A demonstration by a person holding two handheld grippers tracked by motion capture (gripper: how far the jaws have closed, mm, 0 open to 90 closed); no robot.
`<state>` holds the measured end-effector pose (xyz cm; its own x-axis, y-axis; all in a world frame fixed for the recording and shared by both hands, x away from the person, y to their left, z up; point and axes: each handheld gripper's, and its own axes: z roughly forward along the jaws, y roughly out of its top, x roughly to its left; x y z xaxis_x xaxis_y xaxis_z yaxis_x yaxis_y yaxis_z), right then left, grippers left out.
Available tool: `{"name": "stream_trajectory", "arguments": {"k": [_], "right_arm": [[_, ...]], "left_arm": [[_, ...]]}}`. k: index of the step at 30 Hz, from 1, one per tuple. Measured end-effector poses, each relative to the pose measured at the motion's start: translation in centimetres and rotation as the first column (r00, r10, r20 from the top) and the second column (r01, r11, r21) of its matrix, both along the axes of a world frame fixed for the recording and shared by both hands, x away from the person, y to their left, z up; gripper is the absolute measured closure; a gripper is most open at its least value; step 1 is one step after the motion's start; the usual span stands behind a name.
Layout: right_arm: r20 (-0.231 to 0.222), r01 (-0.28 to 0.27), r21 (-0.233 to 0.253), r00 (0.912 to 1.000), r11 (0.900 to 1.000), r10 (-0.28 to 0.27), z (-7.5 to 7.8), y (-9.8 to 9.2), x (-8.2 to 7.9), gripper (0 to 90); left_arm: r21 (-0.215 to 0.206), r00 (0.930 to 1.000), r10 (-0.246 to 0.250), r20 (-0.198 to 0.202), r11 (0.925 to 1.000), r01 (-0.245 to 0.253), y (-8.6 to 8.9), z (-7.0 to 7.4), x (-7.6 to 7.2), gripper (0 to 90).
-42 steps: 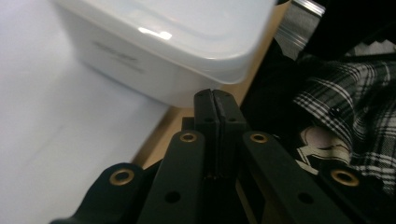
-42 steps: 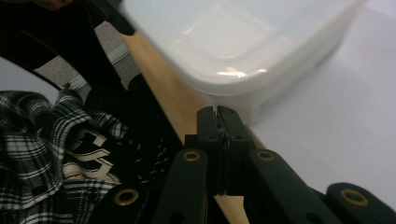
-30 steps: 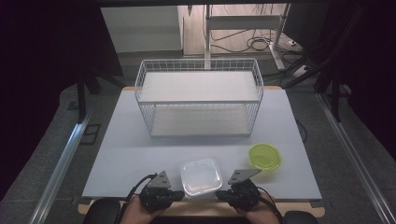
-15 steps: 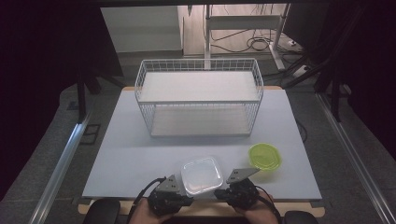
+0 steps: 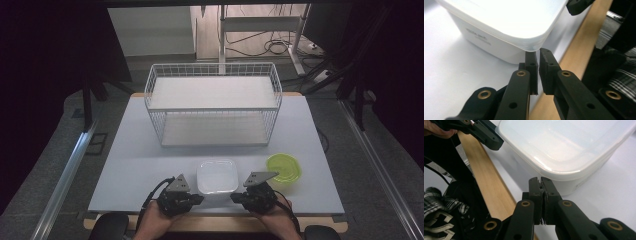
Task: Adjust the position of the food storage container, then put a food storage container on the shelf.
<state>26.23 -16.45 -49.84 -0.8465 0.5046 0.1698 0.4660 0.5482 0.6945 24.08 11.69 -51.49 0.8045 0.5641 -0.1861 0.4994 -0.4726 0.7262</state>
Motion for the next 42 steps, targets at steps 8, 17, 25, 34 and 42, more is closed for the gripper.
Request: {"name": "stream_trajectory", "arguments": {"k": [8, 17, 25, 34, 42], "right_arm": [[0.009, 0.004, -0.007, 1.0, 1.0, -0.004, 0.0, 0.5, 1.3, 88.0], [0.065, 0.012, -0.01, 0.9978, 1.0, -0.011, 1.5, -0.7, 0.5, 70.9], [0.108, 0.065, 0.037, 0.9918, 0.997, -0.069, 1.3, -2.3, 0.5, 25.3], [0.099, 0.088, 0.047, 0.9908, 0.995, -0.092, 0.7, -2.4, 1.1, 8.9], [0.11, 0.13, 0.06, 0.9846, 0.99, -0.136, 1.1, -2.6, 1.4, 7.3]], "left_arm": [[0.03, 0.9998, 0.018, 0.013, 0.9994, -0.018, 0.1, -0.3, 1.7, 85.7], [0.034, 0.9937, 0.059, 0.095, 0.9974, -0.063, 2.2, 0.5, 1.4, 55.6], [0.029, 0.9884, 0.115, 0.098, 0.9925, -0.119, 3.9, 0.2, 1.1, 11.2], [-0.05, 0.9827, 0.107, 0.151, 0.9937, -0.1, 4.3, -0.1, 1.4, 1.6], [-0.087, 0.981, 0.141, 0.134, 0.9877, -0.13, 4.6, 0.1, 1.7, 1.0]]}}
